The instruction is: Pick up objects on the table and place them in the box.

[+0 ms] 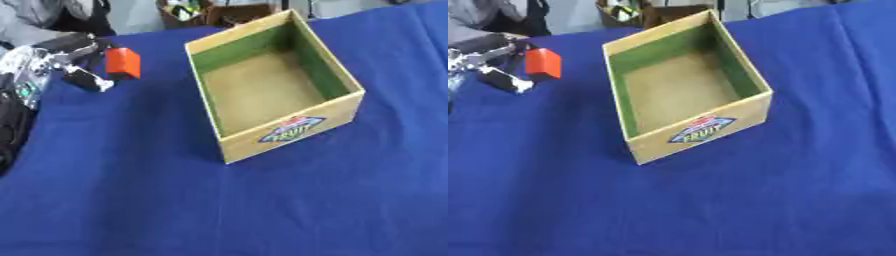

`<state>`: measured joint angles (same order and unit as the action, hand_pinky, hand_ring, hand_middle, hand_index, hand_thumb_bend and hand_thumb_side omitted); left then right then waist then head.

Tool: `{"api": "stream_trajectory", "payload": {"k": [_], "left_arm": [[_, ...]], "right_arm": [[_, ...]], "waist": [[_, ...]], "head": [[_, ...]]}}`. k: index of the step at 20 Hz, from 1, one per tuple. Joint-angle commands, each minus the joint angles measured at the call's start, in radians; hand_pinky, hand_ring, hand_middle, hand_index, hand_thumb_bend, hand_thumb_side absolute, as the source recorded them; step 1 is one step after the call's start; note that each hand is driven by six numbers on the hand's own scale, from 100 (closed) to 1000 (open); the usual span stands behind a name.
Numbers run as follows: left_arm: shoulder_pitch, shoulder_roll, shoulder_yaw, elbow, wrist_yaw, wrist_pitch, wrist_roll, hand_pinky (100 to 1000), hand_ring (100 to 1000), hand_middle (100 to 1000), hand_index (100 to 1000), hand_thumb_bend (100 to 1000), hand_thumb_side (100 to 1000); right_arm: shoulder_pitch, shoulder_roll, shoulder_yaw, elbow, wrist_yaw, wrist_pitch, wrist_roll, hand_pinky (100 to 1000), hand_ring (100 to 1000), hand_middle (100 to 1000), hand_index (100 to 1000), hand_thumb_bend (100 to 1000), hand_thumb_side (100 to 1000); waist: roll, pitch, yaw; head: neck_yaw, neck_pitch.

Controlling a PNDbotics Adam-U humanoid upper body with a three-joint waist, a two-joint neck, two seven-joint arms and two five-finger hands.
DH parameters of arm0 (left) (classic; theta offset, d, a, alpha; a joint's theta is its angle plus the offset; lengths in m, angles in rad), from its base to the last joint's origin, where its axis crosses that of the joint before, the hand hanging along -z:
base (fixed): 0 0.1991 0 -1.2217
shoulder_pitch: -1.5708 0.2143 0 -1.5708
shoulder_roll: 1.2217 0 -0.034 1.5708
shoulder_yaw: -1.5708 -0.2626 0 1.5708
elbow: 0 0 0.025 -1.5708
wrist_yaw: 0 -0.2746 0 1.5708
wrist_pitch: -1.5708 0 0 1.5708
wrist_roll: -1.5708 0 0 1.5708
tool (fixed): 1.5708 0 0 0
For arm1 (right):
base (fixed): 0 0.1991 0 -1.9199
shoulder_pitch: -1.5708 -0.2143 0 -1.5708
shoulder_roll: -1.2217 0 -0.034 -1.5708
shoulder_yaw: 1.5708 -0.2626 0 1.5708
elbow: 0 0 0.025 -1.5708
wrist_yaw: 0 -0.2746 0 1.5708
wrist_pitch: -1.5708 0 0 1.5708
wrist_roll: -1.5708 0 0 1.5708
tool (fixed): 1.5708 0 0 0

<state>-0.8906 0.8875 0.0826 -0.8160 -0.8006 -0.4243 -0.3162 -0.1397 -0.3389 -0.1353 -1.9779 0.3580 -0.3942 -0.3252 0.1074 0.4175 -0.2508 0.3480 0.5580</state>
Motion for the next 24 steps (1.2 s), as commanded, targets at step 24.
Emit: {"api": "stream_trajectory", "payload": {"k": [24], "left_arm": [[-0.101,-0.153,-0.140,-0.315,0.151,0.187,0.032,100,339,164,167,100,315]], "right_arm": [[-0.012,-0.026,0.001,-0.022,-0.115,0.019,0.029,764,706,599,690,100,721]], "waist": [[-0.026,-0.145,0.026]], "head": [[-0.098,0.084]]}}
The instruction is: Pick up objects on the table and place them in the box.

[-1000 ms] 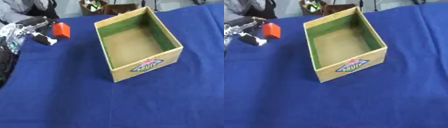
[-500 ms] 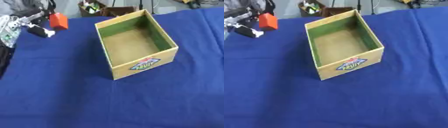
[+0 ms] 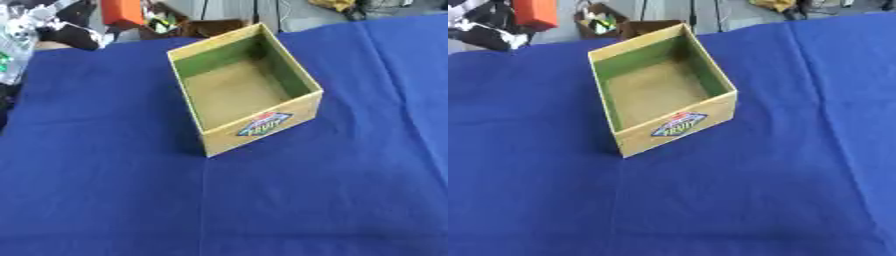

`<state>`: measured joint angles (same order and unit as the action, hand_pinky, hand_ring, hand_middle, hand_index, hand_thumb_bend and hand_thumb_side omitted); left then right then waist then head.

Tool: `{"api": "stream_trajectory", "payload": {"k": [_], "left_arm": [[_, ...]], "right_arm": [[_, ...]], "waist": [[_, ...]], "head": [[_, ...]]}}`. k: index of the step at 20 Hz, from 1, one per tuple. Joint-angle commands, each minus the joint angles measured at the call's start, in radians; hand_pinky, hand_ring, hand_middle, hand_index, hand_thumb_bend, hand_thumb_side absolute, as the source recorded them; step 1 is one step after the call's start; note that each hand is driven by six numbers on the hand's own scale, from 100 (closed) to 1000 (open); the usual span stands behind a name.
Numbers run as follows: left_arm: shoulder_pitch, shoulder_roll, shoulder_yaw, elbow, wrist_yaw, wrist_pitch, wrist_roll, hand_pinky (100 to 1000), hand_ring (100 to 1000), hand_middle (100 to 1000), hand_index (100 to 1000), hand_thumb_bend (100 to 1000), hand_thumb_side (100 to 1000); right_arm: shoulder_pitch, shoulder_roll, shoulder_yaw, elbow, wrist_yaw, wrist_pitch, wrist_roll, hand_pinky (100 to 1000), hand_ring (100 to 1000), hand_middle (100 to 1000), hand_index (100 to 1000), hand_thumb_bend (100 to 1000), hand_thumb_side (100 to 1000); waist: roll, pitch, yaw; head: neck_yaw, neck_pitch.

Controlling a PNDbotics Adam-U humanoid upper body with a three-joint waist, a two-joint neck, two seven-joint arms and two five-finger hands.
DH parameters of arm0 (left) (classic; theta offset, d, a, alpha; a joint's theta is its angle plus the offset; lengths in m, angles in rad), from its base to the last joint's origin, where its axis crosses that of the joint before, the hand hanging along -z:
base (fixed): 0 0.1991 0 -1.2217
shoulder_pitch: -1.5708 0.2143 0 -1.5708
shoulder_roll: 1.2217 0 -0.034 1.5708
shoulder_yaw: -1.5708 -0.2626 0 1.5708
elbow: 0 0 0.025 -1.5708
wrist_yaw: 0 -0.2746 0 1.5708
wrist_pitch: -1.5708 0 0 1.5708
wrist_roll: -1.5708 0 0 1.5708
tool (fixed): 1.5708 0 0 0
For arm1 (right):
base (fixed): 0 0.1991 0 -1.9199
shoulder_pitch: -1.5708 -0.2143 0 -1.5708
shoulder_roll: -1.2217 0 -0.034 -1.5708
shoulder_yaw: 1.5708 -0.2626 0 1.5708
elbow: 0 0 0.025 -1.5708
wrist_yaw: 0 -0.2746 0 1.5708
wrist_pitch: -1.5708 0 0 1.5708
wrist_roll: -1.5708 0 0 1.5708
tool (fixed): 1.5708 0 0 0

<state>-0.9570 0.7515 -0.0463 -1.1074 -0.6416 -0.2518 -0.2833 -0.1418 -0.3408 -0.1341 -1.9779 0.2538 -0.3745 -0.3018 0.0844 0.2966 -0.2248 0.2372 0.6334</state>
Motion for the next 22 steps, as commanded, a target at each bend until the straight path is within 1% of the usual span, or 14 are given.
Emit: {"api": "stream_trajectory", "payload": {"k": [1,6,12,14,18,22], "left_arm": [[-0.045,-0.038,-0.016,-0.015,-0.014,0.019,-0.005,100,339,164,167,100,314],[-0.093,-0.147,-0.029,0.051,-0.067,0.033,-0.005,100,334,169,167,100,309],[-0.133,-0.232,-0.030,0.162,-0.141,0.040,0.073,100,337,178,172,100,292],[-0.144,-0.262,-0.030,0.191,-0.190,0.043,0.105,100,339,176,172,100,296],[-0.152,-0.324,-0.039,0.222,-0.332,0.058,0.165,100,346,180,174,100,296],[-0.148,-0.367,-0.038,0.267,-0.474,0.088,0.167,100,352,182,176,100,298]], "right_arm": [[-0.009,-0.022,-0.001,-0.022,-0.013,0.000,0.006,764,706,599,689,100,720],[-0.010,-0.016,0.005,-0.022,-0.018,0.002,0.015,764,706,598,689,100,719],[-0.016,-0.011,0.011,-0.022,-0.024,0.002,0.024,765,706,597,688,100,718],[-0.021,-0.008,0.013,-0.022,-0.026,0.003,0.027,765,706,597,688,100,718],[-0.027,-0.003,0.015,-0.022,-0.030,0.004,0.029,765,706,597,687,100,717],[-0.036,0.002,0.014,-0.022,-0.033,0.005,0.030,765,705,597,687,100,718]], "waist": [[-0.004,-0.025,0.000],[-0.007,-0.028,-0.001],[-0.004,-0.024,-0.016],[-0.004,-0.020,-0.020],[-0.003,-0.013,-0.028],[-0.006,-0.011,-0.041]], "head": [[0.017,0.008],[0.022,0.004],[0.034,-0.001],[0.042,-0.008],[0.068,-0.016],[0.086,-0.024]]}}
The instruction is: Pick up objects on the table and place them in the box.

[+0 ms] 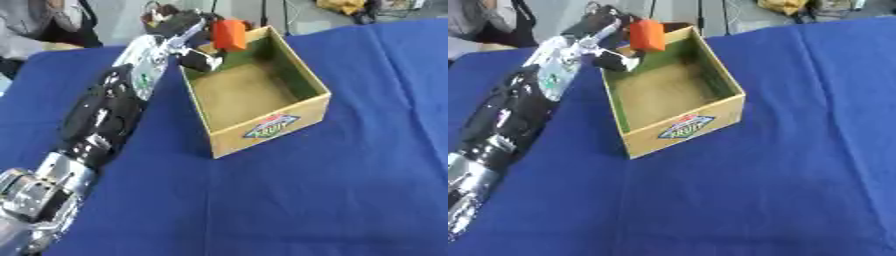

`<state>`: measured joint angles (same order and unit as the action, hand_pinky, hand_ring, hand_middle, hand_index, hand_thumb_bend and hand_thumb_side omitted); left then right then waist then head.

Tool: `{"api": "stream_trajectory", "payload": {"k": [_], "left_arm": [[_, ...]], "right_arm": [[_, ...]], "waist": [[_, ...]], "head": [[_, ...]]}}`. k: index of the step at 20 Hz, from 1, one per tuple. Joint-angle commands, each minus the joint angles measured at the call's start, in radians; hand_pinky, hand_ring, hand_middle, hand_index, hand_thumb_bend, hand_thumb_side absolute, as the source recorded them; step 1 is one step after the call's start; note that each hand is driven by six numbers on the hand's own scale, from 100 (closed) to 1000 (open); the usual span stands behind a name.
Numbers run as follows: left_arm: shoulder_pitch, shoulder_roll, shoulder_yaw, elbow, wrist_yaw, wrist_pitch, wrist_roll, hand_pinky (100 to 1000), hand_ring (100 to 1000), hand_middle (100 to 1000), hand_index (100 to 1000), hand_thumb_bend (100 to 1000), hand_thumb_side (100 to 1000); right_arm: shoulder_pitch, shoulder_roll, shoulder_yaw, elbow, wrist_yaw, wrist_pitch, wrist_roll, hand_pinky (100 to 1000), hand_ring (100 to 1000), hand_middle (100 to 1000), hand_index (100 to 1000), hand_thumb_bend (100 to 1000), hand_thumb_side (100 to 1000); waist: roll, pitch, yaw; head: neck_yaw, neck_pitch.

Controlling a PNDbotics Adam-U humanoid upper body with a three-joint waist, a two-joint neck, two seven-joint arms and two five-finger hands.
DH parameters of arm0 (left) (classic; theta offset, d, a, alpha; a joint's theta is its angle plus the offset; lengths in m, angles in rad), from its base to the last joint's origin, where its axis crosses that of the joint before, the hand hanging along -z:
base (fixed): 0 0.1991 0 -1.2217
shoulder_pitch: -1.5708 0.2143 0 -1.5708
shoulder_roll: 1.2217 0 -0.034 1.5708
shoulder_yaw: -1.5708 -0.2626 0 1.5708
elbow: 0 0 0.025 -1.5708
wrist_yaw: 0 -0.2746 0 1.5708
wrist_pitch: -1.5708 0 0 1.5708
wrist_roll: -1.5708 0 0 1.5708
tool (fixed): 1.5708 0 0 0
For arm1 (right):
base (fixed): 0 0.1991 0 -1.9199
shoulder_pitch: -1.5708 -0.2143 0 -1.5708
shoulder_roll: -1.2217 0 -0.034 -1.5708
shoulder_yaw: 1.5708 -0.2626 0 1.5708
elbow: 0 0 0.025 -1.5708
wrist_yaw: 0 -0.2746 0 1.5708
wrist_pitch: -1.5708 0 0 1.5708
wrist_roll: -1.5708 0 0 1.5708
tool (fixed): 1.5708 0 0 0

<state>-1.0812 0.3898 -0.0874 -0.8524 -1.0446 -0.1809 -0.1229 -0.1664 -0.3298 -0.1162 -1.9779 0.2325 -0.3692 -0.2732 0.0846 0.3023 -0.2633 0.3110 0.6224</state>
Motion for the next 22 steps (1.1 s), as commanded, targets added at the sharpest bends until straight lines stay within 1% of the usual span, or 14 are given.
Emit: {"api": "stream_trajectory", "payload": {"k": [1,4,5,7,9,10,11,13,14,15,16,17,18,22], "left_arm": [[-0.021,-0.015,0.007,0.025,-0.091,0.022,0.007,100,352,183,176,100,298],[-0.012,-0.031,0.013,0.049,-0.129,0.024,0.004,100,369,210,200,100,309],[-0.008,-0.035,0.014,0.054,-0.136,0.021,-0.002,100,382,238,243,100,311],[-0.003,-0.039,0.014,0.058,-0.146,0.013,-0.017,100,418,331,391,100,290],[0.000,-0.041,0.010,0.055,-0.154,0.000,-0.037,167,458,451,639,100,257],[0.002,-0.042,0.007,0.051,-0.159,-0.010,-0.052,218,494,528,891,100,507],[0.005,-0.043,0.002,0.044,-0.161,-0.027,-0.073,239,512,553,962,226,671],[0.009,-0.040,0.006,0.020,-0.149,-0.058,-0.113,279,547,599,1000,543,950],[0.011,-0.036,0.011,0.006,-0.137,-0.069,-0.126,285,551,602,1000,588,990],[0.013,-0.030,0.016,-0.008,-0.121,-0.077,-0.135,342,596,646,1000,837,1000],[0.016,-0.024,0.021,-0.021,-0.103,-0.086,-0.142,342,596,646,1000,837,1000],[0.019,-0.017,0.027,-0.033,-0.084,-0.092,-0.146,362,616,662,1000,966,1000],[0.022,-0.010,0.032,-0.044,-0.066,-0.096,-0.150,363,621,669,1000,1000,1000],[0.033,0.017,0.051,-0.095,0.014,-0.088,-0.155,320,593,632,973,1000,1000]], "right_arm": [[-0.013,-0.008,-0.005,-0.022,-0.013,0.000,0.001,765,706,597,687,100,718],[-0.015,-0.006,-0.004,-0.022,-0.018,0.000,0.001,765,705,596,687,100,717],[-0.016,-0.005,-0.004,-0.022,-0.019,0.000,0.002,765,705,597,687,100,718],[-0.017,-0.005,-0.003,-0.022,-0.022,0.000,0.003,765,705,597,687,100,718],[-0.016,-0.005,-0.004,-0.022,-0.024,0.000,0.003,765,705,597,686,100,718],[-0.015,-0.005,-0.004,-0.022,-0.025,0.001,0.004,765,705,597,687,100,718],[-0.015,-0.004,-0.004,-0.022,-0.025,0.003,0.004,765,705,597,688,100,720],[-0.013,-0.001,-0.004,-0.022,-0.025,0.005,0.005,765,704,595,687,100,720],[-0.012,0.000,-0.005,-0.022,-0.025,0.006,0.005,765,704,595,687,100,719],[-0.011,0.000,-0.006,-0.022,-0.024,0.007,0.004,765,703,594,686,100,718],[-0.010,0.000,-0.008,-0.022,-0.023,0.008,0.003,765,703,594,686,100,718],[-0.009,0.000,-0.008,-0.022,-0.023,0.008,0.001,766,703,594,686,100,717],[-0.009,0.000,-0.009,-0.022,-0.023,0.008,0.000,766,703,594,685,100,717],[-0.008,-0.001,-0.009,-0.022,-0.025,0.010,-0.003,766,703,594,685,100,716]], "waist": [[-0.008,-0.017,-0.005],[-0.009,-0.017,-0.009],[-0.008,-0.018,-0.009],[-0.009,-0.019,-0.010],[-0.009,-0.021,-0.008],[-0.010,-0.022,-0.006],[-0.009,-0.023,-0.005],[-0.009,-0.024,-0.003],[-0.009,-0.024,-0.002],[-0.009,-0.025,-0.001],[-0.009,-0.026,0.001],[-0.009,-0.027,0.003],[-0.009,-0.028,0.004],[-0.010,-0.032,0.008]], "head": [[0.016,-0.017],[0.016,-0.021],[0.013,-0.020],[0.008,-0.017],[0.005,-0.013],[0.004,-0.011],[0.004,-0.009],[0.004,-0.005],[0.005,-0.003],[0.004,0.000],[0.003,0.002],[-0.001,0.004],[-0.006,0.005],[-0.035,0.012]]}}
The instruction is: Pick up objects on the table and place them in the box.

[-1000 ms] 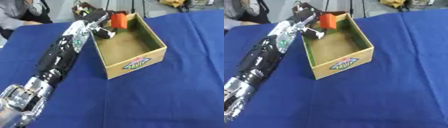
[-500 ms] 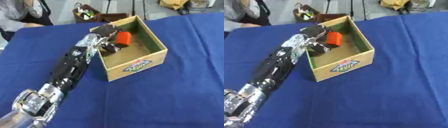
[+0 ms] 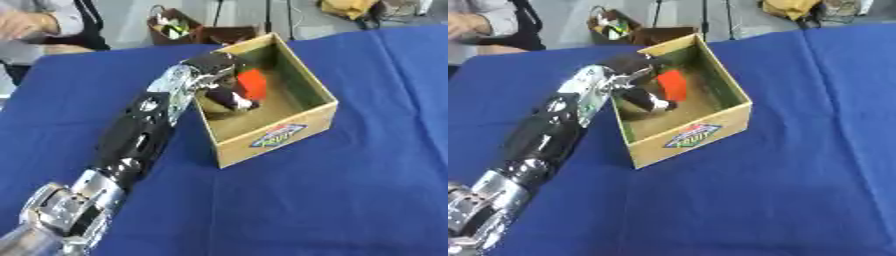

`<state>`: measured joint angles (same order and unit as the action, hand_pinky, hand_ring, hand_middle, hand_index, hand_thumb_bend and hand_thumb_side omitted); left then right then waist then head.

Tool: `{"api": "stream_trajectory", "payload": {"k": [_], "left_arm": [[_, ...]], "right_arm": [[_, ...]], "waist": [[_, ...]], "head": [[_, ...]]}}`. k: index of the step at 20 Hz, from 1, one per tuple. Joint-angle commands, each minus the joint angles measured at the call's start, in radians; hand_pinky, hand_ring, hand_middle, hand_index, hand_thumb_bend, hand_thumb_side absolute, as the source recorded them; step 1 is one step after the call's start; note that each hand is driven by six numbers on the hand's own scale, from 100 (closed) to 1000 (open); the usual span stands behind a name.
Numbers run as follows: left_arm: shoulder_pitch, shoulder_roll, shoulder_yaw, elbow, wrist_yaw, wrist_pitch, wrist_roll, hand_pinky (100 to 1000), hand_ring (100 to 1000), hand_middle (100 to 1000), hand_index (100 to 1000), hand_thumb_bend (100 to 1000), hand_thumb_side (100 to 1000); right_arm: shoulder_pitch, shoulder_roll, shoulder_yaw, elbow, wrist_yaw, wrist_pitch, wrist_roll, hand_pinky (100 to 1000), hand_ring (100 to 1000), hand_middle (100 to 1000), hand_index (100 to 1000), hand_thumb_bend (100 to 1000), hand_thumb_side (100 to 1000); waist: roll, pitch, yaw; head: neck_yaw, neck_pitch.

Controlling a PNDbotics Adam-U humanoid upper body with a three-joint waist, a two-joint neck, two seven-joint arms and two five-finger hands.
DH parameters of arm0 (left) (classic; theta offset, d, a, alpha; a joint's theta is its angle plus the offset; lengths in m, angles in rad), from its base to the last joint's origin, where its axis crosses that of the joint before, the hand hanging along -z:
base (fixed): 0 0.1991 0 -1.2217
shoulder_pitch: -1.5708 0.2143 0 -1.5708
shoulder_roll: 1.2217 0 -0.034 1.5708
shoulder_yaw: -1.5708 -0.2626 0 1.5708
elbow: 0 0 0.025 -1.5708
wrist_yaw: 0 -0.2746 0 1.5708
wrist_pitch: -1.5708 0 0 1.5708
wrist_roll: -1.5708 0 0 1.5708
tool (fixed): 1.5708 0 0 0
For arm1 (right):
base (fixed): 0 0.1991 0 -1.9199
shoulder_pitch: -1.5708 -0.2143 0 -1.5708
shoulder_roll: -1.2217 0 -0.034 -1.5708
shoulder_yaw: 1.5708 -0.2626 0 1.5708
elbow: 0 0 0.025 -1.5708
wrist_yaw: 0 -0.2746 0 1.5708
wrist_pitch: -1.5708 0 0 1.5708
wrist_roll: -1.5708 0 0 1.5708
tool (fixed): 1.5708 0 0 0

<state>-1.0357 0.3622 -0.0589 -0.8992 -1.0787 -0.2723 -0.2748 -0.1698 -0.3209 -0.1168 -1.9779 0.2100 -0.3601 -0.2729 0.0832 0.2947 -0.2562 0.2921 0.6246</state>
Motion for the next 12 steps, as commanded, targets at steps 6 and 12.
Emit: {"api": "stream_trajectory", "payload": {"k": [6,12], "left_arm": [[0.025,0.091,0.064,-0.240,0.373,0.047,0.103,209,466,469,822,100,1000],[0.098,0.159,0.085,-0.560,0.891,0.094,0.299,184,405,395,721,100,996]], "right_arm": [[-0.002,-0.011,-0.013,-0.022,-0.005,0.000,-0.011,765,704,595,685,100,715],[-0.001,-0.013,-0.018,-0.022,-0.010,0.000,-0.021,765,704,596,684,100,715]], "waist": [[-0.014,-0.030,0.016],[-0.020,-0.038,0.041]], "head": [[-0.049,0.026],[-0.053,0.034]]}}
